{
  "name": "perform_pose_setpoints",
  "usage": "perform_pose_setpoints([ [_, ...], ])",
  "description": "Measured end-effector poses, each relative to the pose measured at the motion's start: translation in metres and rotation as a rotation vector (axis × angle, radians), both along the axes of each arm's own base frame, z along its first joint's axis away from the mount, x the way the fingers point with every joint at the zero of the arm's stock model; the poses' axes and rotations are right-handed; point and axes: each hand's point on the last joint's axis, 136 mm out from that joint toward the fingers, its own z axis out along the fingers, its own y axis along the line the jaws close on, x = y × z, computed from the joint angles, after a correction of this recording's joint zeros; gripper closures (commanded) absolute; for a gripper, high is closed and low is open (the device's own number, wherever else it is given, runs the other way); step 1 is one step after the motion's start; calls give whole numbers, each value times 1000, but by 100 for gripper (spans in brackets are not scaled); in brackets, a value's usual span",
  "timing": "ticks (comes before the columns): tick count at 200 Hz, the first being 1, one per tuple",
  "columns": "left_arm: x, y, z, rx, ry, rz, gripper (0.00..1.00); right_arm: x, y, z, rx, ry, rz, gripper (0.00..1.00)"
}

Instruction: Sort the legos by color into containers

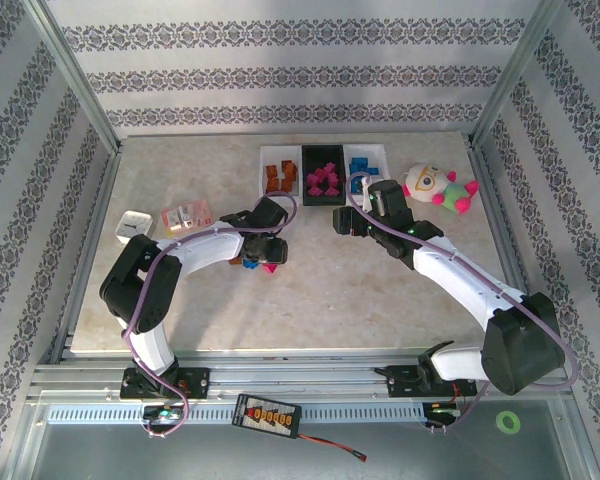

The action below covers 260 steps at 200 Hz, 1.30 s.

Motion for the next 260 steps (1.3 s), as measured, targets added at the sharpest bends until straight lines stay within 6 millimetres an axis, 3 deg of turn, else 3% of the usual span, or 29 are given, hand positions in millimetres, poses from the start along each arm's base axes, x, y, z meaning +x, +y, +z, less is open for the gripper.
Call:
perform_pose_setpoints([
  [16,-3,0,0,12,8,-21,40,0,0,0,0,0,0,18],
  [48,-13,-2,-2,42,27,-70,45,0,0,0,1,0,-1,18],
  [87,-24,-5,-9,71,69,-116,54,0,0,0,9,4,-8,18],
  [118,-33,-1,-28,120,132,-131,79,0,0,0,11,5,-9,18],
  [160,-25,-10,-16,106,107,-139,83,0,0,1,14,3,-11,18],
  [194,5,-25,16,79,3,-129,83,-4,-6,17,40,-35,-26,18],
  [230,70,-63,64,29,-191,-133,83,-9,-23,28,73,-69,-74,18],
  [260,118,-91,79,6,-301,-146,83,-14,-35,25,79,-67,-105,18],
])
